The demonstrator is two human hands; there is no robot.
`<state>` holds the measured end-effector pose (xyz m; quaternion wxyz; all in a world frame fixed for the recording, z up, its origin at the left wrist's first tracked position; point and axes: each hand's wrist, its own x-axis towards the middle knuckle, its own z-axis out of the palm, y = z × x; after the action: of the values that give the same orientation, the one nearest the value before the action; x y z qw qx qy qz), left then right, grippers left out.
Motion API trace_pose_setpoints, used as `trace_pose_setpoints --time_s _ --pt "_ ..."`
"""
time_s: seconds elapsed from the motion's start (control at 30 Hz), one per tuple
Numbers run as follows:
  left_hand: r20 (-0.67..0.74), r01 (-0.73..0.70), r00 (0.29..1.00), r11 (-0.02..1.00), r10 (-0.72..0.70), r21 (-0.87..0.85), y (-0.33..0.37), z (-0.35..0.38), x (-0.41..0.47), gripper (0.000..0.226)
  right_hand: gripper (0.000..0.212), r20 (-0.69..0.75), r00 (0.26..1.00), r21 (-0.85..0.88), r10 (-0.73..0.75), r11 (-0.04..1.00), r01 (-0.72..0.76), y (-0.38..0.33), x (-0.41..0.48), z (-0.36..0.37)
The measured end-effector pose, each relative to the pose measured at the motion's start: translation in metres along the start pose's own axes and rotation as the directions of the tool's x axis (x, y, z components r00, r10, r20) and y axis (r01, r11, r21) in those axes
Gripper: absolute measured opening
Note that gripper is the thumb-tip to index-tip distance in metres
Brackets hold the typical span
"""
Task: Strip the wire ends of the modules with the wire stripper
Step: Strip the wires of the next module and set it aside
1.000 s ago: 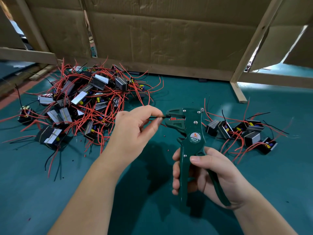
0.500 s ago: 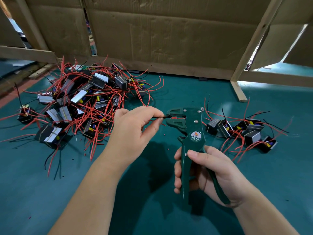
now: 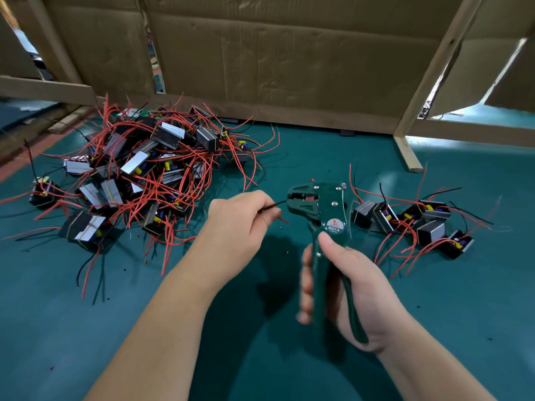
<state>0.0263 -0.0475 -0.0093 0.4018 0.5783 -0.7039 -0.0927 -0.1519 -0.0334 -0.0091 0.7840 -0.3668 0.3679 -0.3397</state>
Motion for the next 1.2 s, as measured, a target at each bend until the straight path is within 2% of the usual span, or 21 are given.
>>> trace_pose_setpoints --time_s 0.1,0.17,0.33,0.47,0.6,0.9,1.0,1.07,1.13,1.2 --pt "-0.079 0.085 0.992 0.989 -0.095 -0.121 -0.003 -0.002 0.001 0.014 0.043 0.073 0.997 0.152 0.007 0.988 -0.018 -0.008 0.002 -0.010" --pt "-0.126 0.130 0.979 0.966 -0.161 -0.223 -0.004 -0.004 0.002 0.017 0.046 0.088 0.996 0.180 0.020 0.983 -0.036 -0.011 0.003 -0.016" --pt "-0.130 0.148 0.967 0.902 -0.217 -0.405 0.000 -0.001 0.003 0.018 0.052 0.240 0.969 0.121 0.055 0.989 -0.087 -0.004 0.002 -0.015" --pt "-0.134 0.129 0.968 0.878 -0.212 -0.461 0.003 0.001 0.002 0.015 0.051 0.334 0.942 0.054 0.025 0.997 -0.046 0.000 -0.001 -0.010" --pt "-0.165 0.116 0.963 0.879 -0.214 -0.462 0.005 0.002 0.002 0.018 0.034 0.288 0.958 0.035 0.007 0.999 -0.018 0.002 -0.003 -0.008" --pt "-0.143 0.137 0.964 0.877 -0.226 -0.460 0.003 0.004 0.002 0.019 0.029 0.168 0.986 -0.034 0.014 0.999 -0.008 0.001 -0.007 -0.004" --pt "-0.120 0.125 0.972 0.880 -0.201 -0.457 0.003 0.007 0.002 0.022 0.036 0.013 1.000 -0.045 -0.017 0.999 0.017 0.002 -0.005 0.001" --pt "-0.050 0.155 0.975 0.832 -0.214 -0.532 0.004 0.010 0.000 0.035 0.039 -0.068 0.997 -0.047 -0.027 0.999 0.024 0.002 -0.003 0.003" --pt "-0.008 0.220 0.959 0.761 -0.284 -0.611 0.010 0.014 0.001 0.040 0.034 -0.030 0.999 0.020 -0.024 1.000 0.024 0.001 -0.002 0.004" --pt "0.041 0.295 0.911 0.576 -0.411 -0.763 0.020 0.013 0.005 0.048 0.037 0.047 0.998 0.125 -0.050 0.991 0.043 -0.001 -0.001 0.002"
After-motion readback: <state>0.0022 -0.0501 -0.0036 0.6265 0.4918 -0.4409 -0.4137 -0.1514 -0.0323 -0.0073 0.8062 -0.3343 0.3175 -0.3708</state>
